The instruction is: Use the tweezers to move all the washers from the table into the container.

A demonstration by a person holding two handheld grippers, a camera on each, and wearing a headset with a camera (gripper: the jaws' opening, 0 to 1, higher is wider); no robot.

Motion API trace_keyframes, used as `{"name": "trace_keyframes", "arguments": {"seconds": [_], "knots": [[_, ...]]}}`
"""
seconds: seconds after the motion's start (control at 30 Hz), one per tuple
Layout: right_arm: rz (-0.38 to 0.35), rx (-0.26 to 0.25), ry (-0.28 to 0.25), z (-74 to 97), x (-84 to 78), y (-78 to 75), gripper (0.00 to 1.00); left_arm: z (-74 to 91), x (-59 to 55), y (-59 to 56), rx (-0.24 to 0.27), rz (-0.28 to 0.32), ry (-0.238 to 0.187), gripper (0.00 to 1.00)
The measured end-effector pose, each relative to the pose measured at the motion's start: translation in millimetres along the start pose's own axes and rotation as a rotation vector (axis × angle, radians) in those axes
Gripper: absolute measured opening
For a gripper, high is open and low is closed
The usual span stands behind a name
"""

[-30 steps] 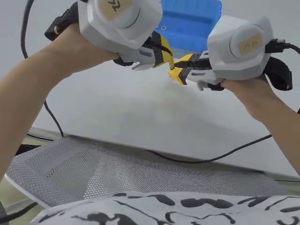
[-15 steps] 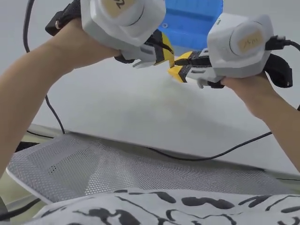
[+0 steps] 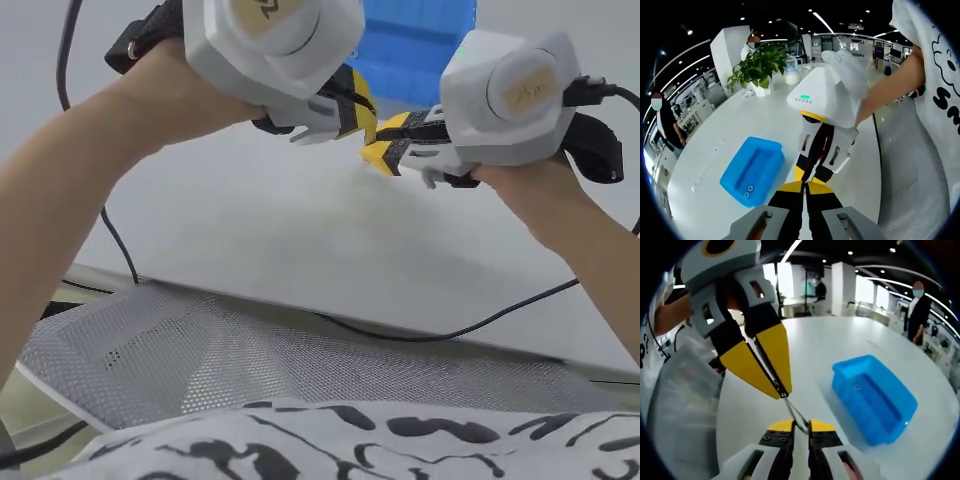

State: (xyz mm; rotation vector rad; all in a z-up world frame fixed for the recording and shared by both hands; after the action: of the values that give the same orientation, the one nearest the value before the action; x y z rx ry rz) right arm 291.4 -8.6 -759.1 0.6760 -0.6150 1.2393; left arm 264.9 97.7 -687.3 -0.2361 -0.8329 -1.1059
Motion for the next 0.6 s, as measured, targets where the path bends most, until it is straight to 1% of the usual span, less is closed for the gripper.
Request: {"name": "trace_keyframes", "arguments": {"seconds": [0.03,0.1,0.17,0.37,0.5,0.6], "knots": [[0.003,0.000,0.005,-0.7,0.3,-0.5,0.06,0.0,1.0,-1.1,0.000,-0.006,0.002,0.00],[0.022,-0.014,0.009,-0.3,1.5,-0.7,0.06,-1.2,-0.8,1.9,0.002,-0.017,0.004,0.00],[0.027,-0.014,0.011,1.1,2.7,0.0,0.06,0.2,1.6,0.9,0.001,-0.023,0.004,0.00],[0.029,-0.024,0.001,5.9,6.3,0.8,0.05,1.4,0.1,7.9,0.009,-0.028,-0.005,0.00],[0.035,-0.029,-0.002,9.0,11.2,1.6,0.05,6.3,4.8,7.8,0.016,-0.035,-0.009,0.00],[0.045,-0.037,-0.006,12.5,16.6,1.3,0.06,9.4,7.1,11.9,0.025,-0.045,-0.013,0.00]]}}
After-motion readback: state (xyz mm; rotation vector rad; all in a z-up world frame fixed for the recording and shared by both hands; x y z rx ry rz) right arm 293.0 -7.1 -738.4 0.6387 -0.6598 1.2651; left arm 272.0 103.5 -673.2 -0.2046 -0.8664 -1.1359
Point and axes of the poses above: the centre of the closed fingertips' face, and the gripper's own axes: z roughly backward along the fingers, y roughly to its left, x roughly out of its top, the point moved 9 cm from there along z, roughly backward along the fingers, and after that the axes turned 7 degrees about x, right-handed, at the moved point
